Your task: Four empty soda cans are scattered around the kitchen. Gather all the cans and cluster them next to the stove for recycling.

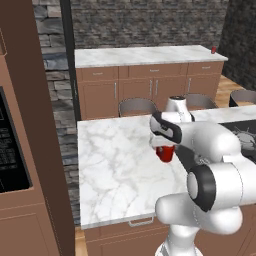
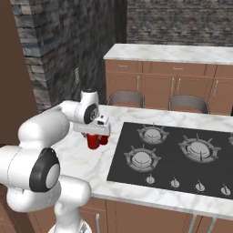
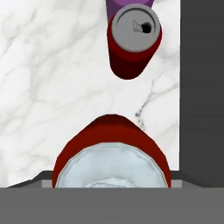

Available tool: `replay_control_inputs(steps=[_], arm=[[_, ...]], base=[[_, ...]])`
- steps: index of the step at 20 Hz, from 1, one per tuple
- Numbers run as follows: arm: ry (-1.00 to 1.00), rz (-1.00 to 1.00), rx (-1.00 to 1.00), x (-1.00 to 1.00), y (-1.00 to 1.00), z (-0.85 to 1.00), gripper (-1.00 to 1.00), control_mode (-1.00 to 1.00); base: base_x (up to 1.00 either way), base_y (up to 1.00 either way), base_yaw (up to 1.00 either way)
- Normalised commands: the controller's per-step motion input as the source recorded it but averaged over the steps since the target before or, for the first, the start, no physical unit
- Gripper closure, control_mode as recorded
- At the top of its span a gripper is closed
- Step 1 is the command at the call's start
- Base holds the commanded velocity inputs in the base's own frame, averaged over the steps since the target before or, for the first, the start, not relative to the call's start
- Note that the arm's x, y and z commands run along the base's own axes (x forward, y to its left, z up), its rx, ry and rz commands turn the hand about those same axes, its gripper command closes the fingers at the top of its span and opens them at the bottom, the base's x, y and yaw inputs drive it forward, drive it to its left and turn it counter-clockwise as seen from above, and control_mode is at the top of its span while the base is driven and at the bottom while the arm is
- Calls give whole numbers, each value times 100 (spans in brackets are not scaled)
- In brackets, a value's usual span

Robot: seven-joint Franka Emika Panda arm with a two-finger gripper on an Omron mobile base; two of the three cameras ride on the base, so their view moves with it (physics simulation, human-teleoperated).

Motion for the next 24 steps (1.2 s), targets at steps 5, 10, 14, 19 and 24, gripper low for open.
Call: replay_control_inputs(steps=[5, 10, 14, 19, 24], arm=[[0, 3, 0, 12, -27, -10, 100, -100], [0, 2, 0, 26, -10, -22, 100, -100], [0, 3, 0, 24, -9, -31, 100, -100], [0, 4, 0, 20, -1, -29, 100, -100], [0, 0, 0, 19, 0, -12, 100, -100]], base=[[0, 0, 0], [0, 0, 0], [0, 0, 0], [0, 0, 0], [0, 0, 0]])
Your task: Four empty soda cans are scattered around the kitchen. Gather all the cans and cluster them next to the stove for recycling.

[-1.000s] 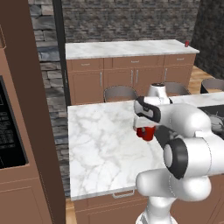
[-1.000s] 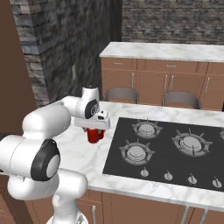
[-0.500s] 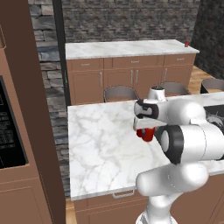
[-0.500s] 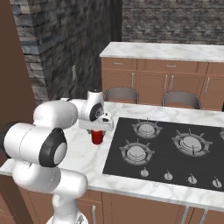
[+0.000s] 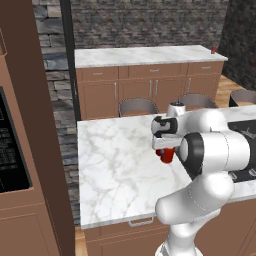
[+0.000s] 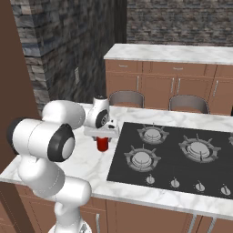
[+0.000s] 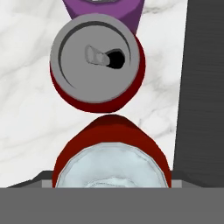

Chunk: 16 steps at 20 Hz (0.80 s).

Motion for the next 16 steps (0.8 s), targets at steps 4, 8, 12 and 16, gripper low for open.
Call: replay_control_inputs(steps=[4, 8, 12, 16], arm=[[0, 0, 0, 24, 0, -6, 100, -100], [2, 0, 0, 11, 0, -4, 100, -100], [2, 0, 0, 6, 0, -14, 100, -100], [0, 0, 0, 9, 0, -21, 100, -100]], base=[[0, 0, 0], [0, 0, 0], [0, 0, 0], [0, 0, 0]])
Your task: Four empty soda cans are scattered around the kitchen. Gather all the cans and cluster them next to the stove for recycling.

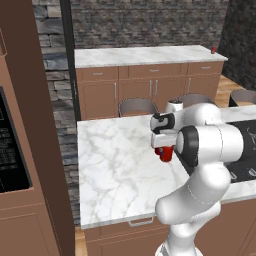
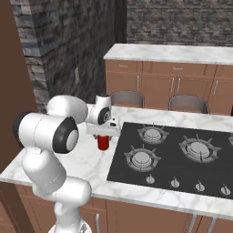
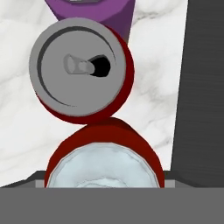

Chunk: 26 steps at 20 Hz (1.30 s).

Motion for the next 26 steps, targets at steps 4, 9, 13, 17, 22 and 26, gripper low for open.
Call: replay_control_inputs(steps=[4, 9, 13, 17, 22, 26], arm=[[0, 0, 0, 7, 0, -25, 100, -100], [1, 0, 0, 0, 0, -4, -100, -100], [0, 0, 0, 0, 0, 0, -100, -100], [-1, 0, 0, 0, 0, 4, -100, -100], [-8, 0, 0, 0, 0, 42, -100, -100], [-7, 0, 0, -6, 0, 75, -100, -100]], base=[[0, 0, 0], [0, 0, 0], [0, 0, 0], [0, 0, 0], [0, 0, 0], [0, 0, 0]])
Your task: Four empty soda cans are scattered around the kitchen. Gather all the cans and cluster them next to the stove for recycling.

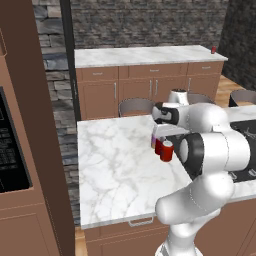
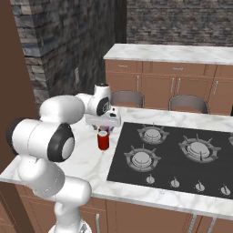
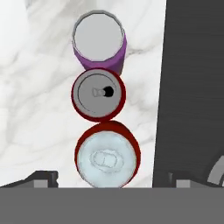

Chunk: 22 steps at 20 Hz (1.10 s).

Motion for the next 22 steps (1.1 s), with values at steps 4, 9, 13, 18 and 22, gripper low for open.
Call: replay_control_inputs(steps=[4, 9, 13, 18, 22], arm=[[-4, 0, 0, -36, 0, 70, -100, -100], [-2, 0, 0, -59, 0, 66, -100, -100], [0, -2, 0, -66, 0, 61, -100, -100], [0, 0, 0, -70, 0, 43, -100, -100], [0, 0, 0, -61, 0, 32, -100, -100]], base=[[0, 0, 0], [0, 0, 0], [0, 0, 0], [0, 0, 0], [0, 0, 0]])
